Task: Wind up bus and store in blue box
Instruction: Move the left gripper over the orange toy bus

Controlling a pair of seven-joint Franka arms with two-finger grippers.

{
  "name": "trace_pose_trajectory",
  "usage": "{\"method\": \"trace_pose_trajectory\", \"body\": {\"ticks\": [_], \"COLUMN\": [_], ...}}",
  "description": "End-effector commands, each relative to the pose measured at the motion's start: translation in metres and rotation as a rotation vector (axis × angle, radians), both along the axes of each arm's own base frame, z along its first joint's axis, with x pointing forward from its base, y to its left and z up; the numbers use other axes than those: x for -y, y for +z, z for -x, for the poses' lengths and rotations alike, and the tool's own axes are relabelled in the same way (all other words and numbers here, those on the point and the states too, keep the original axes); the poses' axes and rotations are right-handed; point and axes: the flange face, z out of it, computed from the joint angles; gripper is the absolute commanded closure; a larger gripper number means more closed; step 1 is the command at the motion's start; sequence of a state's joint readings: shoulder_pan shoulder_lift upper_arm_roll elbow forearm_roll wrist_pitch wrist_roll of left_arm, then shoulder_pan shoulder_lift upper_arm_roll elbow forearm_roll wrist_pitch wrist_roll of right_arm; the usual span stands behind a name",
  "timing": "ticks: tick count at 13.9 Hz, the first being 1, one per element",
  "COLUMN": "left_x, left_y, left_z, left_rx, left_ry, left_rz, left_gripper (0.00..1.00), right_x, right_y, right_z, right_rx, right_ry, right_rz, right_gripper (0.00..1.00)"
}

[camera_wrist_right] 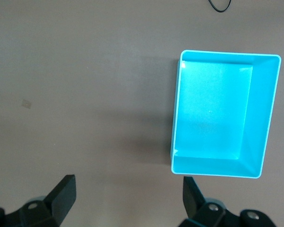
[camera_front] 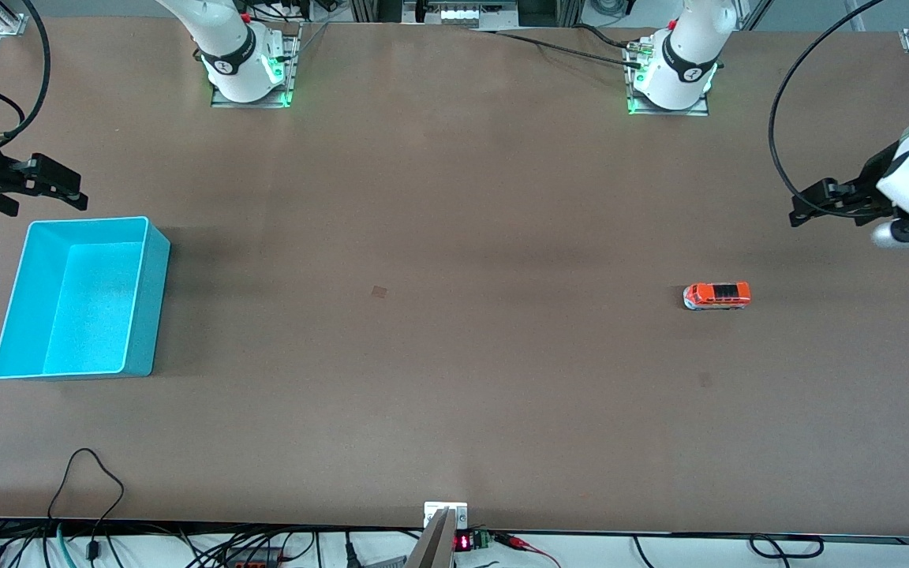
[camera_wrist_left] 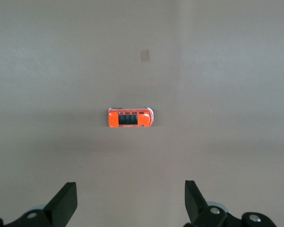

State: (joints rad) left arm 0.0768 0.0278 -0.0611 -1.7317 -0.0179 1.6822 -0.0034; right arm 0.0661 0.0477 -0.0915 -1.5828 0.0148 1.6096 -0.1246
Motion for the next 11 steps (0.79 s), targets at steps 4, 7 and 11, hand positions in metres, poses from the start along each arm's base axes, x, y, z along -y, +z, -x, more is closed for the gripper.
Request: {"method": "trace_pose_trajectory", "body": {"ticks": [4, 7, 11], "left_x": [0.001, -0.004, -0.024], "left_y": [-0.109, -0.165, -0.238], "left_z": [-0.034, -0.05, -0.045], "left_rx": [-0.108, -0.122, -0.1], "left_ry": [-0.222, -0.389, -0.633], "left_rz": [0.051, 0.086, 0.147], "left_gripper": [0.0, 0.0, 0.0], "right_x": [0.0, 0.0, 0.001], "right_y": [0.003, 0.003, 0.003], "right_z": [0.0, 0.0, 0.0], "right_rx": [0.0, 0.0, 0.002], "right_ry": [0.007, 0.007, 0.006], "right_rz": [-0.018, -0.019, -0.018], "right_gripper": [0.0, 0.0, 0.0]}}
